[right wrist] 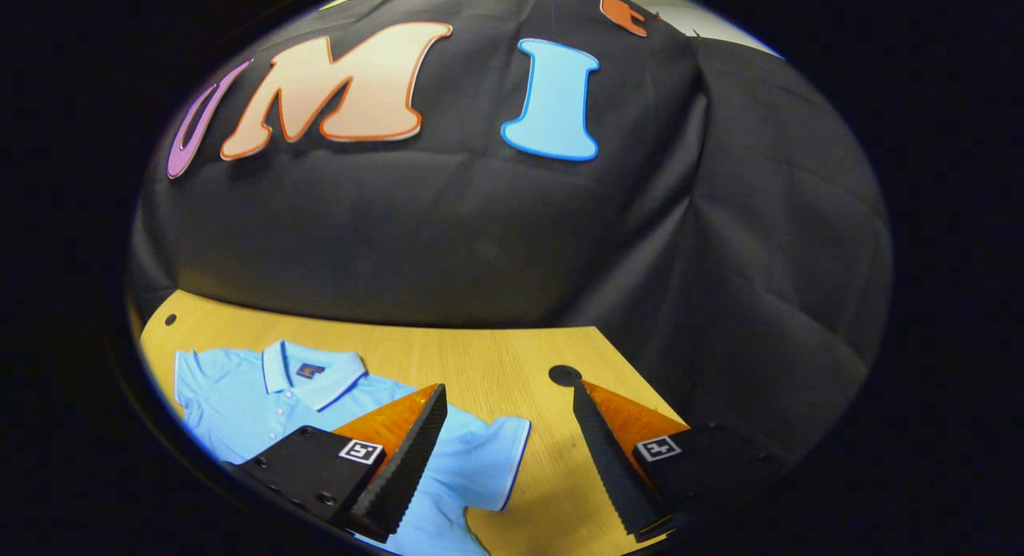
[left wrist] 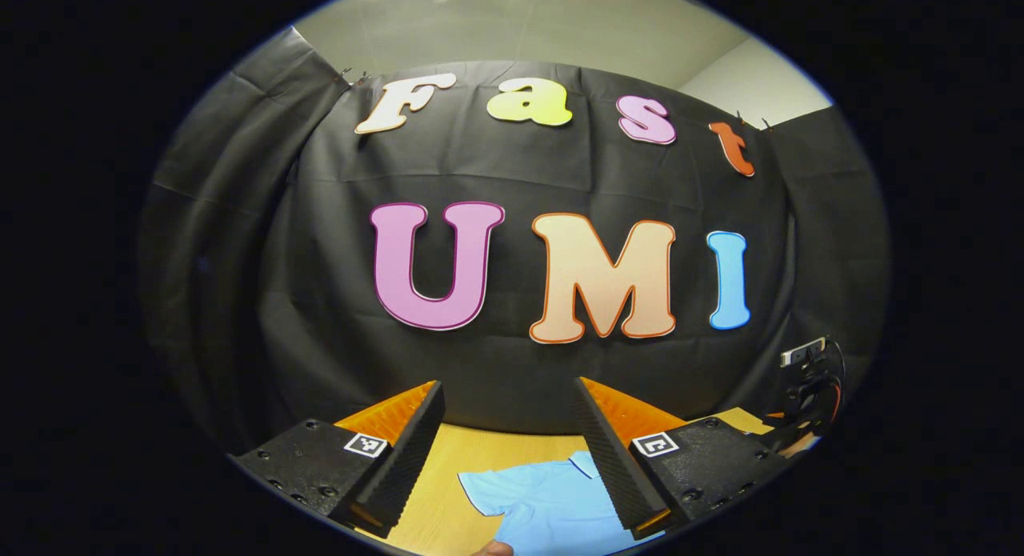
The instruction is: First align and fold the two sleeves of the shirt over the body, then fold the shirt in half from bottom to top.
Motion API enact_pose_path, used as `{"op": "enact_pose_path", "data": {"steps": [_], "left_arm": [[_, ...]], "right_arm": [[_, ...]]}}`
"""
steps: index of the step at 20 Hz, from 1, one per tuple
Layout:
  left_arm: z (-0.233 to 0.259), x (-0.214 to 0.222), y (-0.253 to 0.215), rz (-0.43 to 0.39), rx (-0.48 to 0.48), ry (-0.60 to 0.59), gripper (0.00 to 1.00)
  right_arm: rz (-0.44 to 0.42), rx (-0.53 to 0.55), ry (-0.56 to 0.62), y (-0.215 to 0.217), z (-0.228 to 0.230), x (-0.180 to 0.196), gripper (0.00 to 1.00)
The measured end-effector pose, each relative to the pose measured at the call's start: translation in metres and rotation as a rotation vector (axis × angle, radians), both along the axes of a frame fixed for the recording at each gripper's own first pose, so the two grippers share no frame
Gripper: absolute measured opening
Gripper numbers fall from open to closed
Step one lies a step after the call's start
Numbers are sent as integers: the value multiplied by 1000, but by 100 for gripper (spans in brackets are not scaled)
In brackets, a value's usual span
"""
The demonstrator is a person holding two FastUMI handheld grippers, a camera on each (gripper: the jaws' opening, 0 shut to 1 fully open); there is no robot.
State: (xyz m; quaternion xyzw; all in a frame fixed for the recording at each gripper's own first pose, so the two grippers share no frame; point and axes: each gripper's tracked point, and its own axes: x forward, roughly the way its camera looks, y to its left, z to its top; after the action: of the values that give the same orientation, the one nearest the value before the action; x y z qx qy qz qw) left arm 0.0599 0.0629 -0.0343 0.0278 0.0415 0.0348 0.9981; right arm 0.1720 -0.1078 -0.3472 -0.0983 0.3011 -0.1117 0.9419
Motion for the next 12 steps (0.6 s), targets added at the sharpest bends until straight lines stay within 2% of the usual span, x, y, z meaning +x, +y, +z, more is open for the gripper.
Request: {"op": "enact_pose_path", "data": {"steps": [2,3,4,5,6,7,8,9,10,12], "left_arm": [[-6,2,2,7,-1,19,95],[-8,3,3,10,-1,26,95],[-11,5,3,13,-3,31,95],[-12,6,3,13,-6,35,93],[-14,8,3,13,-7,42,95],[-17,8,3,13,-9,48,95],[-18,10,3,14,-11,51,95],[-20,11,3,13,-12,54,95],[-20,12,1,14,-13,56,96],[-22,12,-1,11,-15,61,95]], "right_arm": [[-7,-8,55,-6,-23,-3,98],[-7,-14,83,-8,-37,-4,100],[-5,-15,110,-7,-50,-5,97],[-3,-16,129,-8,-62,-6,98],[-1,-12,152,-8,-70,-9,100],[-1,5,169,-8,-75,-12,95],[-10,24,183,-8,-82,-12,100],[-27,39,199,-11,-88,-14,95],[-40,44,211,-14,-93,-15,100],[-64,56,248,-20,-110,-18,96]]}}
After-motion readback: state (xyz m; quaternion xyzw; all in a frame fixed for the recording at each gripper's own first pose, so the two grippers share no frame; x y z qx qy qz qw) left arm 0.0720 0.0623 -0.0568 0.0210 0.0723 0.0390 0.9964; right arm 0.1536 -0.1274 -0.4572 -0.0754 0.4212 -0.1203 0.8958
